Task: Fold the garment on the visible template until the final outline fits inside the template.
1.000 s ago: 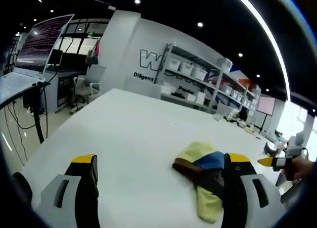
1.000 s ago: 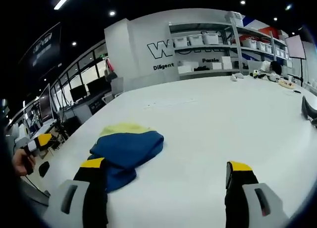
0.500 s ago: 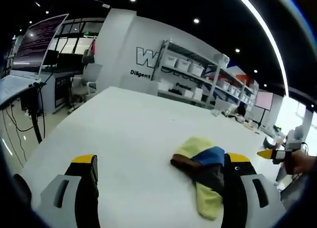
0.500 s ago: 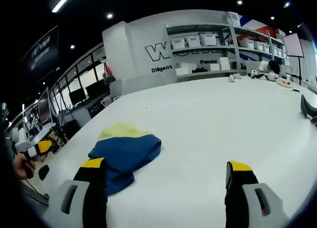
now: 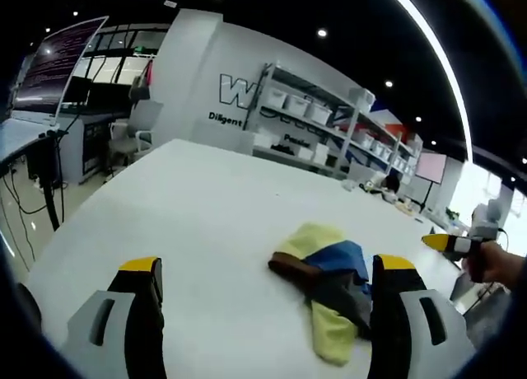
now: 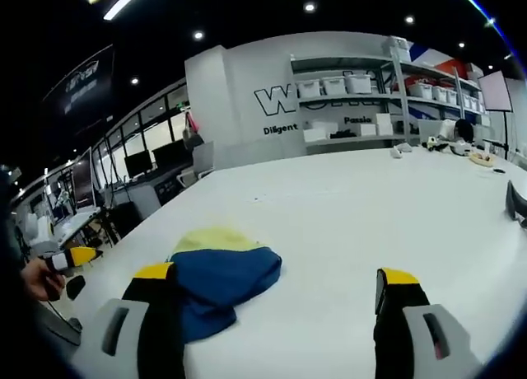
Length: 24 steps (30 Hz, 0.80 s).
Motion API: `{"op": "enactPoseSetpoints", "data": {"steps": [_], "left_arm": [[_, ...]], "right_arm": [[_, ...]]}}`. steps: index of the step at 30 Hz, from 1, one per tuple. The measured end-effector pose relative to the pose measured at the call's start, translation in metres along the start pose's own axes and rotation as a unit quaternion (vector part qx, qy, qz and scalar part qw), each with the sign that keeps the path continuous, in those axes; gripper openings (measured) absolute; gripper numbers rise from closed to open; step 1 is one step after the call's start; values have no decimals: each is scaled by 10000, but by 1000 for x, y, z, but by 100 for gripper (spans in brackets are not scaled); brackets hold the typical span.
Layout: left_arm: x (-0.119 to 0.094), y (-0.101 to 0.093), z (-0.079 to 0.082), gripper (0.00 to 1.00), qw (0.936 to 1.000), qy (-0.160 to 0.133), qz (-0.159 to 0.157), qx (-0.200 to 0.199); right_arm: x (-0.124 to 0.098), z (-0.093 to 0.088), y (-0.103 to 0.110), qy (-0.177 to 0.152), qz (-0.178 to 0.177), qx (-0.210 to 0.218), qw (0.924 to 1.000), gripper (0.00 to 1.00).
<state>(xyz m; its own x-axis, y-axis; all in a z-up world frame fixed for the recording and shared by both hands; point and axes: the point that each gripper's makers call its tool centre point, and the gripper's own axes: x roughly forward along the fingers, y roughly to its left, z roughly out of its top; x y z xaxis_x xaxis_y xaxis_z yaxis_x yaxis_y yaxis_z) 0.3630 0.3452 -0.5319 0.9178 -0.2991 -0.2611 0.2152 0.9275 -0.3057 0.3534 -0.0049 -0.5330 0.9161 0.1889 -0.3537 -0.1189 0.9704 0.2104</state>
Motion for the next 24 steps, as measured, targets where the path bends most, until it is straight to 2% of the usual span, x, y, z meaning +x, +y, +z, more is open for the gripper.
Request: {"op": "enactPoseSetpoints", "data": {"steps": [2, 4, 11, 16, 19, 22, 24], "left_arm": [[1, -7, -4, 99, 9999, 50, -88, -50], [3, -11, -5, 99, 9998, 97, -172, -36], [4, -14, -8, 99, 9995, 165, -248, -80], [4, -12, -8, 99, 9995, 168, -234, -140], [4, -12, -8, 99, 9995, 173, -233, -125], [3, -12, -7, 99, 9995, 173, -236, -116], [3, -10, -7, 99, 9996, 170, -211, -128]], "right_arm": [[6, 14, 10, -35, 109, -202, 9997, 99], [16, 10, 20, 196, 250, -719, 9969, 99], [32, 8, 53, 335, 675, -1229, 9896, 94], [58, 3, 114, 404, 1464, -1962, 9687, 89], [68, -2, 136, 421, 1717, -2286, 9573, 86], [75, -4, 149, 469, 1820, -2431, 9516, 86], [81, -6, 160, 485, 1915, -2616, 9447, 84]]}}
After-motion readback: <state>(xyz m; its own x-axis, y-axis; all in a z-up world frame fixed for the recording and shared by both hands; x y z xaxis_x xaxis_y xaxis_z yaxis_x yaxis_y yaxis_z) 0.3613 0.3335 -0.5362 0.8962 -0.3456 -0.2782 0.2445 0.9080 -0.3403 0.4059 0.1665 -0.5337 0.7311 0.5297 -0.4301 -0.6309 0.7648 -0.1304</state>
